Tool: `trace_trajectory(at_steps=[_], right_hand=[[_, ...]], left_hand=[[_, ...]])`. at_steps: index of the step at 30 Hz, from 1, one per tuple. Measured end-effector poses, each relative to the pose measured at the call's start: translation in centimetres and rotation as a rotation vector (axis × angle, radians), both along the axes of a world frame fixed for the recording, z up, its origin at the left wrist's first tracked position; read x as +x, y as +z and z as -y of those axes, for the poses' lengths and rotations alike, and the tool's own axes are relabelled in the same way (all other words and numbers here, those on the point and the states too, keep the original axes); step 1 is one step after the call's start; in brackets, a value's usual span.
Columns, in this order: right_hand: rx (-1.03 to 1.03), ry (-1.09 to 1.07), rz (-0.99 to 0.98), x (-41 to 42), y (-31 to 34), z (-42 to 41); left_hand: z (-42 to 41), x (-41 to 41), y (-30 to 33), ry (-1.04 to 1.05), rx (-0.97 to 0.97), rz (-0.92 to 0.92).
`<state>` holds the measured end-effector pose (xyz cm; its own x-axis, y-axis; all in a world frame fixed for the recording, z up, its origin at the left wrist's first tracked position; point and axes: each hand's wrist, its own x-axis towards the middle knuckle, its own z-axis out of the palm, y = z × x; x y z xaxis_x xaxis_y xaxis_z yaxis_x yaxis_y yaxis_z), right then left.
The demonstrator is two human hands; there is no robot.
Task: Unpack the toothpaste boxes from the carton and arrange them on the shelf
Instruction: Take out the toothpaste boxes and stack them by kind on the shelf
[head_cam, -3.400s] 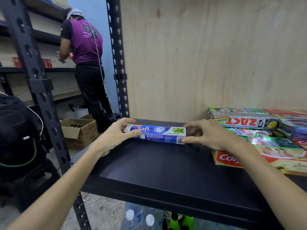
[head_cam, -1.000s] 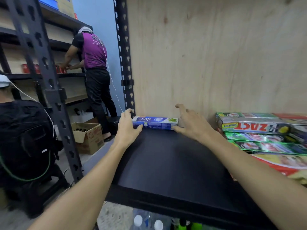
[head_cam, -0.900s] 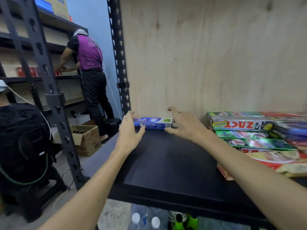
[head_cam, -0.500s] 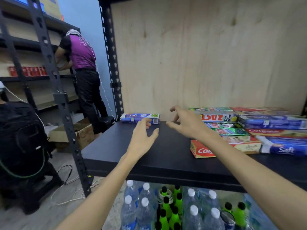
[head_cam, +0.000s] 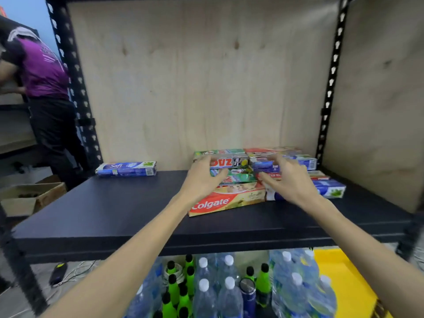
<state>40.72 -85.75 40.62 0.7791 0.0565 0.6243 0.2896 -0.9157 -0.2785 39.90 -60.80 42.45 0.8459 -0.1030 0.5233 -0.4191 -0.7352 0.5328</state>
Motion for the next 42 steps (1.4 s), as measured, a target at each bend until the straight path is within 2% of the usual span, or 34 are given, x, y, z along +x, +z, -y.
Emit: trace_trajectory(at_steps=[5,12,16,24,29,34,42], right_hand=[[0.010,-0.085,-0.031,1.6,-0.3,4.9],[-0.053,-0.329,-0.121,4.2,-0.4,8.6],[-0.015,-0.307,-0.215,5.3,-0.7,9.6],[0.051,-0.273,-0.245,6.2,-0.1,9.3],[0.141,-0.266,-0.135,4.9,-0.4,9.0],[0.207,-0.288,-0.020,3.0,-0.2,6.4],[0.194,-0.218,0.072,1.0,1.0,-2.6]], left_hand=[[5.6,3.1,0.1,0.018,0.092,-0.045],[10.6,6.4,-0.5,0.004,0.081,-0.106],[12.2,7.8,-1.1,0.049,0.058,-0.100],[13.1,8.5,-1.6,0.109,-0.009,-0.063],[12.4,8.0,-1.4,0.080,-0.126,-0.039],[10.1,6.2,-1.0,0.081,-0.153,0.003],[-0.6,2.6,-0.6,0.068,-0.140,0.060]])
